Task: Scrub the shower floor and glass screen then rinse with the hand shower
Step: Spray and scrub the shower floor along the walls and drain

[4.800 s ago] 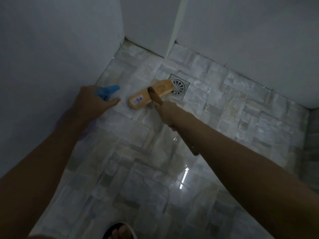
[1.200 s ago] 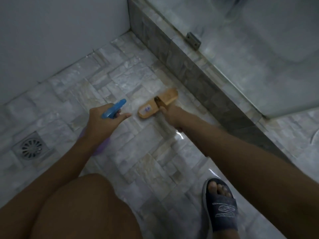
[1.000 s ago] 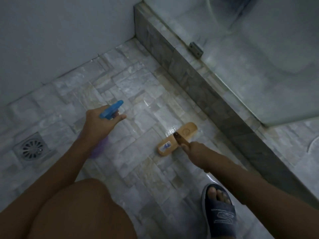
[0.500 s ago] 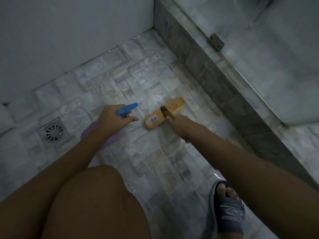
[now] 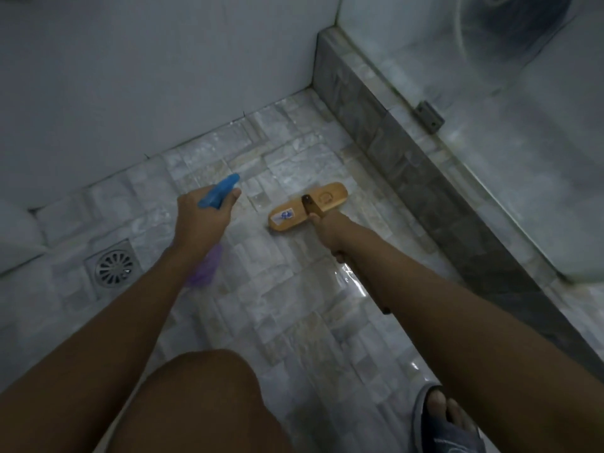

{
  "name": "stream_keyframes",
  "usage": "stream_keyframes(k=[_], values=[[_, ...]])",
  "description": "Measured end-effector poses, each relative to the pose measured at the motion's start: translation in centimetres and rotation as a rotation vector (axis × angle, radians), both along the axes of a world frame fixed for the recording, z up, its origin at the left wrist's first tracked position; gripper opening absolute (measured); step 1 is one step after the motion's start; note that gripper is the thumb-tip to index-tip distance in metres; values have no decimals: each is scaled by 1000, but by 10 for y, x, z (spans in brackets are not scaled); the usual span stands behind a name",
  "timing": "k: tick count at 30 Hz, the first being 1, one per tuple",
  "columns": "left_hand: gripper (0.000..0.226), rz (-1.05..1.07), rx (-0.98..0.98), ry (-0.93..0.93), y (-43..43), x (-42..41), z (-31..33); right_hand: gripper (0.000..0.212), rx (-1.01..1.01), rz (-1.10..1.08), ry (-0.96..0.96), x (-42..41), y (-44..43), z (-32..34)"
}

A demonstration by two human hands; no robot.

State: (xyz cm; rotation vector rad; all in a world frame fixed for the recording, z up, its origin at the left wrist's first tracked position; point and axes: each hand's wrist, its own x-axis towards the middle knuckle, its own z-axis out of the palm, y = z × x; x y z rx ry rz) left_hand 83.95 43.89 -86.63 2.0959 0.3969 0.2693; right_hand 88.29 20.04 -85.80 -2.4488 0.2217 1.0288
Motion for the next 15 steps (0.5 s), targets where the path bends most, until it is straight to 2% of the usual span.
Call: stream_keyframes(k=[5, 7, 12, 15], values=[[50, 115, -42, -97, 16, 2, -6, 57, -63, -40, 134, -76, -56, 15], [57, 142, -46, -124, 27, 2, -14, 59, -71, -29, 143, -76, -60, 13], [52, 93, -16, -153, 31, 10, -20, 52, 90, 28, -133, 35, 12, -21], [47, 60, 13, -151, 33, 14, -23, 51, 138, 56, -185, 107, 67, -18]])
